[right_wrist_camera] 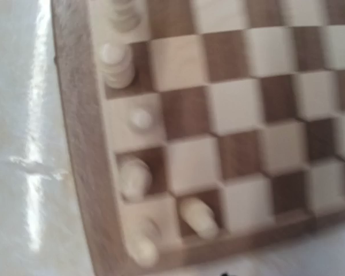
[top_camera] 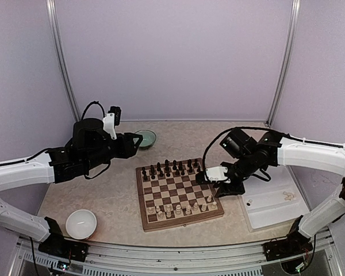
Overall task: Set up the chess pieces on the board
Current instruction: Place the rook at h1, then pick up the pawn from the storage box.
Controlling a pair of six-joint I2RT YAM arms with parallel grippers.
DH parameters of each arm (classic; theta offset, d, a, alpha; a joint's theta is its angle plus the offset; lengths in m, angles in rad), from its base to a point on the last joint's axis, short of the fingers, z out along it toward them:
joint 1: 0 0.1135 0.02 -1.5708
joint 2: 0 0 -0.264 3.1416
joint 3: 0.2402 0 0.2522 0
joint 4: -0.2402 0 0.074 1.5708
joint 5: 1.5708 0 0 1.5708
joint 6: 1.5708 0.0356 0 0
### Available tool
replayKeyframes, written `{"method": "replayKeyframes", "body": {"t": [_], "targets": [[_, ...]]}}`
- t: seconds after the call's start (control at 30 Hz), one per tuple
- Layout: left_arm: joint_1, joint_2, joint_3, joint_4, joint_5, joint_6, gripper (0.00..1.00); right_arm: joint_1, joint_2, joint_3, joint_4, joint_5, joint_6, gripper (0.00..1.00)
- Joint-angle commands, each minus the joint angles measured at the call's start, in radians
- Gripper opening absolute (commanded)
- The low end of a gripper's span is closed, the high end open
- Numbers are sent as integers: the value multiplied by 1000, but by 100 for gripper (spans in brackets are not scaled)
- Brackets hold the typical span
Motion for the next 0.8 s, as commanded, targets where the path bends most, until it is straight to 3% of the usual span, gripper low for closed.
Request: {"method": "replayKeyframes", "body": {"t": [0.0,0.07,0.1,0.13,0.17,0.2,0.3,0.37,0.53,0.77], "targets": [[5,49,112,-31,101,15,59,-155,-128,-42,-53,-35,-18,36],[6,88,133,-33,132,34,65,-244,-187,-78,-58,-54,-46,36],[11,100,128,-15,137,45,74,-287,-215,-97,-57,-60,-62,36],[19,115,109,15,87,33,89,-326,-243,-120,-55,-67,-87,35],[35,126,81,38,-14,-9,98,-367,-266,-143,-54,-78,-110,35],[71,153,67,40,-46,-44,99,-402,-284,-170,-51,-87,-130,35],[214,229,106,1,148,-98,99,-477,-289,-239,-49,-88,-183,34],[194,238,114,40,181,-34,96,-509,-263,-262,-59,-86,-184,32],[65,265,211,5,35,73,93,-537,-243,-297,-50,-82,-166,32],[8,390,349,-64,117,95,89,-537,-175,-374,1,-22,-167,34]]}}
